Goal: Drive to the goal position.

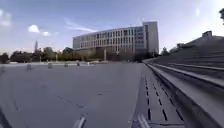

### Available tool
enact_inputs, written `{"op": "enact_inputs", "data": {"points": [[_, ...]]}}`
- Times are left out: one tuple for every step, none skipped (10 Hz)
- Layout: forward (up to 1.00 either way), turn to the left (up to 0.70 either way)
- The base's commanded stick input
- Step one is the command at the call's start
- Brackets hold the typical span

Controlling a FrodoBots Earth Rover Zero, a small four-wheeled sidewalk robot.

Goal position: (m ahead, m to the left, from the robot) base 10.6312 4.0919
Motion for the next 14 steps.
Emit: {"op": "enact_inputs", "data": {"points": [[1.0, 0.27], [1.0, 0.27], [1.0, 0.27], [1.0, 0.27], [1.0, 0.27], [1.0, 0.27], [1.0, 0.27], [1.0, 0.27], [1.0, 0.27], [1.0, 0.27], [1.0, 0.27], [1.0, 0.27], [1.0, 0.27], [1.0, 0.27]]}}
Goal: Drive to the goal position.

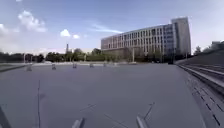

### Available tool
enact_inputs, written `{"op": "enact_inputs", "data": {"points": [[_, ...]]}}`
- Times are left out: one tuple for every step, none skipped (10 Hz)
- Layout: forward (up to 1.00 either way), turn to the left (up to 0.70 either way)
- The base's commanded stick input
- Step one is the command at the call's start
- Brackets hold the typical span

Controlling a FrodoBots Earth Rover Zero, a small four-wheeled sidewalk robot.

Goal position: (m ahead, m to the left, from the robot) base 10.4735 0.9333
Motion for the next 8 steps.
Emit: {"op": "enact_inputs", "data": {"points": [[1.0, 0.27], [1.0, 0.27], [1.0, 0.27], [1.0, 0.27], [1.0, 0.27], [1.0, 0.27], [1.0, 0.27], [1.0, 0.27]]}}
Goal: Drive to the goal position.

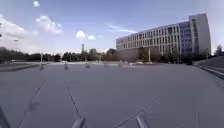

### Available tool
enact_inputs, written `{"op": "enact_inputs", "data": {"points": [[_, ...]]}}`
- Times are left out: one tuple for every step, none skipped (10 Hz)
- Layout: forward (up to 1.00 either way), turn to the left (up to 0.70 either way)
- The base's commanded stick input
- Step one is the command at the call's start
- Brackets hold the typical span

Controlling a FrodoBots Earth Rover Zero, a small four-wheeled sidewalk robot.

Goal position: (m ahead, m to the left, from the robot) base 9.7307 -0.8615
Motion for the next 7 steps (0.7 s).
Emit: {"op": "enact_inputs", "data": {"points": [[1.0, 0.27], [1.0, 0.27], [1.0, 0.27], [1.0, 0.27], [1.0, 0.27], [1.0, 0.27], [1.0, 0.27]]}}
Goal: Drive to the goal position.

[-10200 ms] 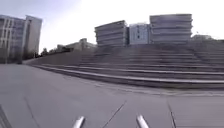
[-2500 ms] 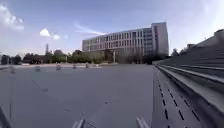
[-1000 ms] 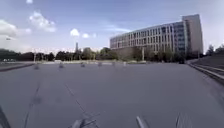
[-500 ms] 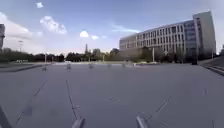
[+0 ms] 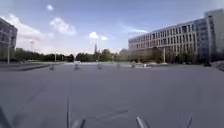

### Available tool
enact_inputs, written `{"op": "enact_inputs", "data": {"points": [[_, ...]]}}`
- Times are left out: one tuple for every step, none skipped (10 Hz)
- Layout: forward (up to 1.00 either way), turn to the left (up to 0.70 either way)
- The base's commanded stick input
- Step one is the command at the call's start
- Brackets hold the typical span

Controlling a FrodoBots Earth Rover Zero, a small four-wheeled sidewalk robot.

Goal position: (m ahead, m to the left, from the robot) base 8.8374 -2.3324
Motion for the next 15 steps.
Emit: {"op": "enact_inputs", "data": {"points": [[1.0, 0.27], [1.0, 0.27], [1.0, 0.27], [0.5, 0.14], [0.0, 0.0], [0.0, 0.0], [0.0, 0.0], [0.0, 0.0], [0.0, 0.0], [0.69, 0.0], [1.0, 0.0], [1.0, 0.0], [1.0, 0.0], [1.0, 0.0], [1.0, 0.0]]}}
